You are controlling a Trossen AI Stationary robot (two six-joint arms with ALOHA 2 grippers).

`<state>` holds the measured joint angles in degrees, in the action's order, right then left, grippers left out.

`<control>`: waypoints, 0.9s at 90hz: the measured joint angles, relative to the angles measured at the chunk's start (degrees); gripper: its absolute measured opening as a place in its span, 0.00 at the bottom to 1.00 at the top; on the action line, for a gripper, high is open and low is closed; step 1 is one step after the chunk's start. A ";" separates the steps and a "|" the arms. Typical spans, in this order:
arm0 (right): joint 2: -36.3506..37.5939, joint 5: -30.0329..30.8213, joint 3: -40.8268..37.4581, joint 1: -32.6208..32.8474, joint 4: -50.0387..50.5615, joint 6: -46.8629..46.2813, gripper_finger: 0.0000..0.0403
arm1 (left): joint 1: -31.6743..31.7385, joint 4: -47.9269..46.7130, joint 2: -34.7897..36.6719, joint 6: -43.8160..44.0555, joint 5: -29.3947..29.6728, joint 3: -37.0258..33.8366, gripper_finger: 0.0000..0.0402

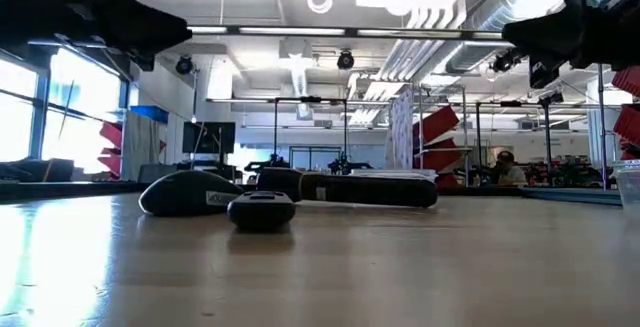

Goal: Insert battery
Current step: Return to Home Position

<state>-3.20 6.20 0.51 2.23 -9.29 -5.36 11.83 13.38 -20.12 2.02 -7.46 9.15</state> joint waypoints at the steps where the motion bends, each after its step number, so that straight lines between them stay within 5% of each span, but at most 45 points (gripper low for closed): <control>1: -0.01 0.21 0.00 0.02 -0.01 0.17 0.00 | -0.19 -0.09 0.22 0.00 -0.15 0.00 0.22; 16: -0.02 4.70 0.00 0.04 0.05 -2.88 0.00 | -1.96 -4.04 4.64 -0.99 -0.53 0.00 0.22; 48: -0.13 4.68 0.00 0.04 1.43 -3.64 0.00 | -1.92 -23.58 20.09 -4.16 -1.01 0.01 0.22; 81: -0.50 4.57 0.00 0.04 4.05 -3.63 0.00 | -1.92 -5.21 19.93 -3.95 -0.38 -8.48 0.22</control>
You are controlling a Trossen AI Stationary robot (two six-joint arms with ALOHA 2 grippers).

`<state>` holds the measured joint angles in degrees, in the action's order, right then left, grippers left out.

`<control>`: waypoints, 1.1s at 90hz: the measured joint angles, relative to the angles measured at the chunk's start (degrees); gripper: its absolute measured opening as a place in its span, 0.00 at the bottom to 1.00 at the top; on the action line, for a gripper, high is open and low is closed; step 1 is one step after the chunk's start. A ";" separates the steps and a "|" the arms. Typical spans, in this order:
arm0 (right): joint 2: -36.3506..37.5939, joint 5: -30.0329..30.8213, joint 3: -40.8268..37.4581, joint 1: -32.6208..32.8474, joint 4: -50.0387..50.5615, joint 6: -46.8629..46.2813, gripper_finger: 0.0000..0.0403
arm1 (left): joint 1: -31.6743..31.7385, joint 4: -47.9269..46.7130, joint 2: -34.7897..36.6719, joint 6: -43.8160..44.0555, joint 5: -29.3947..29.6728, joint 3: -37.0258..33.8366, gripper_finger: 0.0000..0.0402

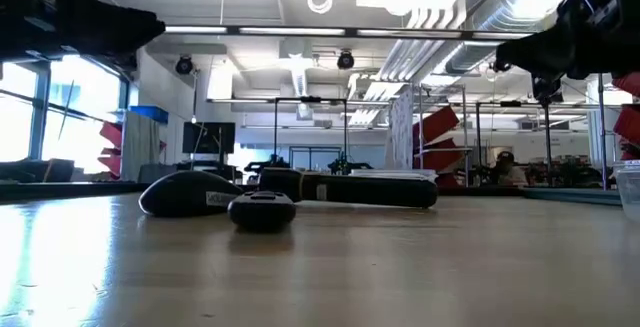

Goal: Insert battery
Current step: Return to Home Position

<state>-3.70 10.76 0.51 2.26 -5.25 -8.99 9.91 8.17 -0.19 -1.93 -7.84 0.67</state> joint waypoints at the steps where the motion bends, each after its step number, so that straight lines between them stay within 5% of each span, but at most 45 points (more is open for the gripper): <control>1: -0.01 0.01 0.00 0.00 0.09 0.01 0.00 | 0.00 -0.37 -0.01 0.07 -0.27 0.00 0.22; 19: -0.07 -0.20 0.00 0.00 2.16 0.02 0.00 | -0.20 -0.34 -0.17 -0.21 -4.16 0.02 0.22; 99: -0.07 -0.26 0.00 0.00 2.68 0.02 0.00 | -0.20 0.19 -0.15 -2.83 -2.46 0.02 0.22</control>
